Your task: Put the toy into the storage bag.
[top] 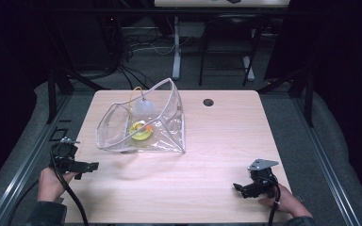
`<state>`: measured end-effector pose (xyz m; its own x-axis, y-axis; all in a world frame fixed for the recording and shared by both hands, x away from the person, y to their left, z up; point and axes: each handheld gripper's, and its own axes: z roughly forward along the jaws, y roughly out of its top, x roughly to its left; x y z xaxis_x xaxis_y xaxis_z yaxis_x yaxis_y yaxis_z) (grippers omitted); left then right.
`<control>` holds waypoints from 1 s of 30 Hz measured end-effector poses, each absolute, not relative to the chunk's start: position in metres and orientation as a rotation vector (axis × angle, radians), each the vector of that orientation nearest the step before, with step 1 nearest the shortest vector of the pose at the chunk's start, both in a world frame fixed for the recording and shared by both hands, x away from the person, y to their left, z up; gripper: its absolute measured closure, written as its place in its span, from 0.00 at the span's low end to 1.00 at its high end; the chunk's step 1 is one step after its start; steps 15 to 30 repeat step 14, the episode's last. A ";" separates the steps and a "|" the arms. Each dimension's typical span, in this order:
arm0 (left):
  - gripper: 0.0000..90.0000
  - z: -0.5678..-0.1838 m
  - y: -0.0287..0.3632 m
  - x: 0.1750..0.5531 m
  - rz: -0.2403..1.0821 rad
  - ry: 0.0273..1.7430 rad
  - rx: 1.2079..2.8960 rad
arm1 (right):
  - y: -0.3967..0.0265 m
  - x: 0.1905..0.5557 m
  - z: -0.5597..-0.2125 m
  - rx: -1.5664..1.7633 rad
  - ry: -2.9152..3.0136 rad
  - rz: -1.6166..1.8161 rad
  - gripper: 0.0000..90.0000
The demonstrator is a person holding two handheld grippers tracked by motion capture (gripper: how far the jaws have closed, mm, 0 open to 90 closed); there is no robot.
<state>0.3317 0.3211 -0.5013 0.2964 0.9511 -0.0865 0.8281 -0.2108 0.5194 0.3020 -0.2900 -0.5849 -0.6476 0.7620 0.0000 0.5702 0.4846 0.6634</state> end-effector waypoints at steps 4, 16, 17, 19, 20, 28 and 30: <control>0.00 -0.509 0.322 0.331 0.328 1.577 2.109 | -0.290 0.302 -0.585 1.128 2.439 0.926 0.00; 0.00 -0.531 0.321 0.331 0.313 1.576 2.159 | -0.290 0.302 -0.585 1.128 2.439 0.925 0.00; 0.00 -0.531 0.321 0.331 0.313 1.576 2.159 | -0.290 0.302 -0.585 1.128 2.439 0.925 0.00; 0.00 -0.531 0.321 0.331 0.313 1.576 2.159 | -0.290 0.302 -0.585 1.128 2.439 0.925 0.00; 0.00 -0.531 0.321 0.331 0.313 1.576 2.159 | -0.290 0.302 -0.585 1.128 2.439 0.925 0.00; 0.00 -0.531 0.321 0.331 0.313 1.576 2.159 | -0.290 0.302 -0.585 1.128 2.439 0.925 0.00; 0.00 -0.531 0.321 0.331 0.313 1.576 2.159 | -0.290 0.302 -0.585 1.128 2.439 0.925 0.00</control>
